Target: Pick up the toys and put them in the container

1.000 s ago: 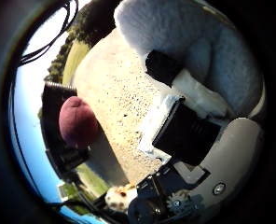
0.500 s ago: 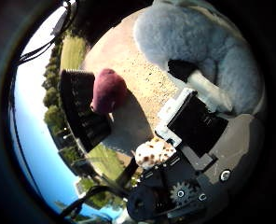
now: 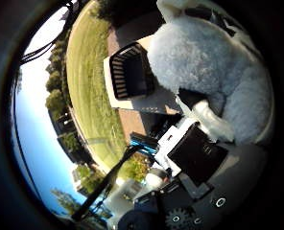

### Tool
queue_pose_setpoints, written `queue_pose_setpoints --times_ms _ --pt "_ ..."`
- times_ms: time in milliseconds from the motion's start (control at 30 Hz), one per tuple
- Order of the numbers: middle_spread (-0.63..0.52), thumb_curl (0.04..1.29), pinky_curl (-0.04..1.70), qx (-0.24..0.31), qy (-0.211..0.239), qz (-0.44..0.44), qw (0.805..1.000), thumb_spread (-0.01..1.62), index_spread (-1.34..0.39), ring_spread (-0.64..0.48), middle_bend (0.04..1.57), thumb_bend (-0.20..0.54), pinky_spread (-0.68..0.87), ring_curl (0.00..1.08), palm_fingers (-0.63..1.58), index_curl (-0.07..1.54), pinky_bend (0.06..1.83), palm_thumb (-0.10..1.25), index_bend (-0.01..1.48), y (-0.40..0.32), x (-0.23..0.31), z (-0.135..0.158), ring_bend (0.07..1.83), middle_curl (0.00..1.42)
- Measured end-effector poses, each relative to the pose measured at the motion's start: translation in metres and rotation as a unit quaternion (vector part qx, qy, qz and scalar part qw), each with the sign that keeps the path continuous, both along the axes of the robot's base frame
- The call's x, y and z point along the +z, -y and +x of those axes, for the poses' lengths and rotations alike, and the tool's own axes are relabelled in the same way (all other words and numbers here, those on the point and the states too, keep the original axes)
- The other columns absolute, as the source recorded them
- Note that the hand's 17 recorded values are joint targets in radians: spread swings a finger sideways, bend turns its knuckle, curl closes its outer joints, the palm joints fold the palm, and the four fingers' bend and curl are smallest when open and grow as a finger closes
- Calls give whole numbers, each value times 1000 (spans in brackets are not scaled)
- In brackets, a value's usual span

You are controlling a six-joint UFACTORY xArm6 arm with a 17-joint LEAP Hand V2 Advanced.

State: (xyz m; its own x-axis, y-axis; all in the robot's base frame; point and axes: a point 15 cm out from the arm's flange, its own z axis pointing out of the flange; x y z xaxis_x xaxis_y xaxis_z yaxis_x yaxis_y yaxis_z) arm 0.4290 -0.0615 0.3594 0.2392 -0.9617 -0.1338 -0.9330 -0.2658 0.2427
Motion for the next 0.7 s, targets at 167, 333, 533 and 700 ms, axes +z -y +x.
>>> queue_pose_setpoints --times_ms 167,333,533,700 --pt "-156 801 797 90 17 25 995 1108 -983 -135 1466 -10 126 862 671 1148 1699 936 613 -108 27 -16 1584 982" --pt "-154 817 816 146 17 22 989 1109 -999 -136 1486 -11 122 862 655 1228 1705 934 600 -216 13 -24 1602 980" --pt "-152 827 841 143 17 11 990 1109 -1008 -136 1509 -25 114 860 634 1324 1704 892 576 -302 -78 23 1623 974" --pt "-140 774 843 124 44 10 991 1143 -999 -100 1450 -31 128 823 628 1376 1617 831 608 -348 -163 61 1607 939"
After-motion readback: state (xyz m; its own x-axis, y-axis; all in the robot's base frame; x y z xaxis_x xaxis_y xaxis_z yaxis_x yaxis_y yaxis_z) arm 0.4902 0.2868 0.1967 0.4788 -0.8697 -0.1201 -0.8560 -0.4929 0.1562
